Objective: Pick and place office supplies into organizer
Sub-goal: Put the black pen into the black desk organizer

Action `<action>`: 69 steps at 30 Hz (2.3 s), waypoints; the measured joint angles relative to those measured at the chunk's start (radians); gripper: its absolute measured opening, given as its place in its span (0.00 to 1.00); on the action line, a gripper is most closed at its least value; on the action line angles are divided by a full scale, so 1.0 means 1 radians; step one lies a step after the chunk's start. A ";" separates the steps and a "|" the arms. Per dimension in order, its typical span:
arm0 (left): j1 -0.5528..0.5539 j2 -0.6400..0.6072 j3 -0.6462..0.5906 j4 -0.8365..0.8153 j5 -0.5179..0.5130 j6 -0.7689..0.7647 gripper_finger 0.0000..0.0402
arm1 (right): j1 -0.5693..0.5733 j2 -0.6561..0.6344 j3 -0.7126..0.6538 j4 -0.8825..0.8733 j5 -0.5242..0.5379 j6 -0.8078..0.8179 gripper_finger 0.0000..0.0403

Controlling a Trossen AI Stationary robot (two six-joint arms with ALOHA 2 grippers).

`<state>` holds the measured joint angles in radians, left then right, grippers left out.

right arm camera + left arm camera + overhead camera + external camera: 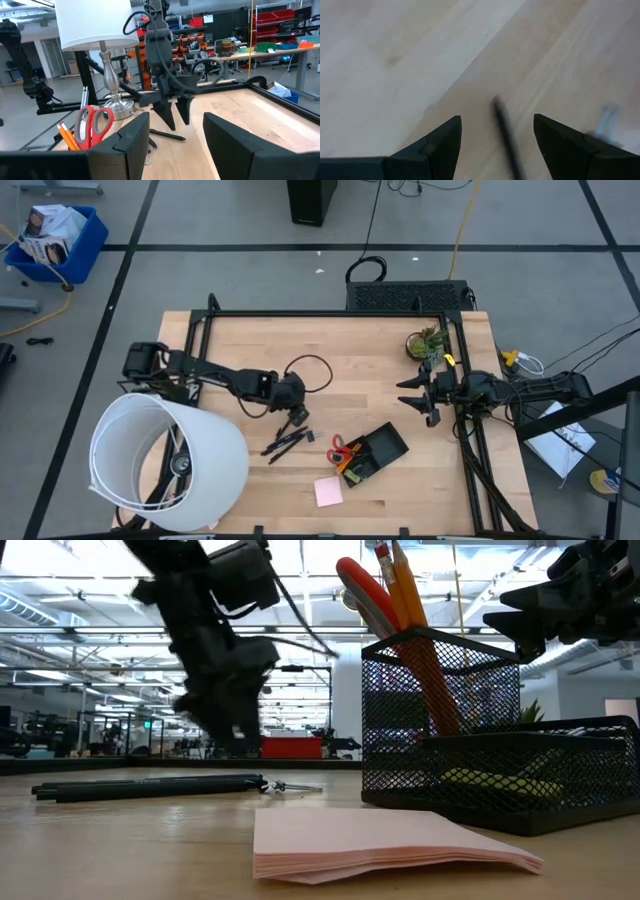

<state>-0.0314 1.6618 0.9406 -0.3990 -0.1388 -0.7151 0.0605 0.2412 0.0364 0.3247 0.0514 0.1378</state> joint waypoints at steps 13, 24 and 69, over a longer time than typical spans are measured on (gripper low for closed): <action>-0.046 0.175 0.229 -0.249 -0.057 -0.064 0.63 | 0.000 0.021 0.000 -0.003 0.000 0.000 0.45; -0.024 0.224 0.229 -0.251 -0.020 -0.068 0.63 | 0.000 0.021 0.000 -0.001 0.000 0.000 0.45; -0.006 0.243 0.229 -0.236 0.008 -0.067 0.10 | 0.000 0.029 0.000 -0.001 0.000 0.000 0.45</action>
<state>-0.0376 1.9049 1.1698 -0.6345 -0.1310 -0.7819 0.0605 0.2703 0.0367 0.3233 0.0511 0.1377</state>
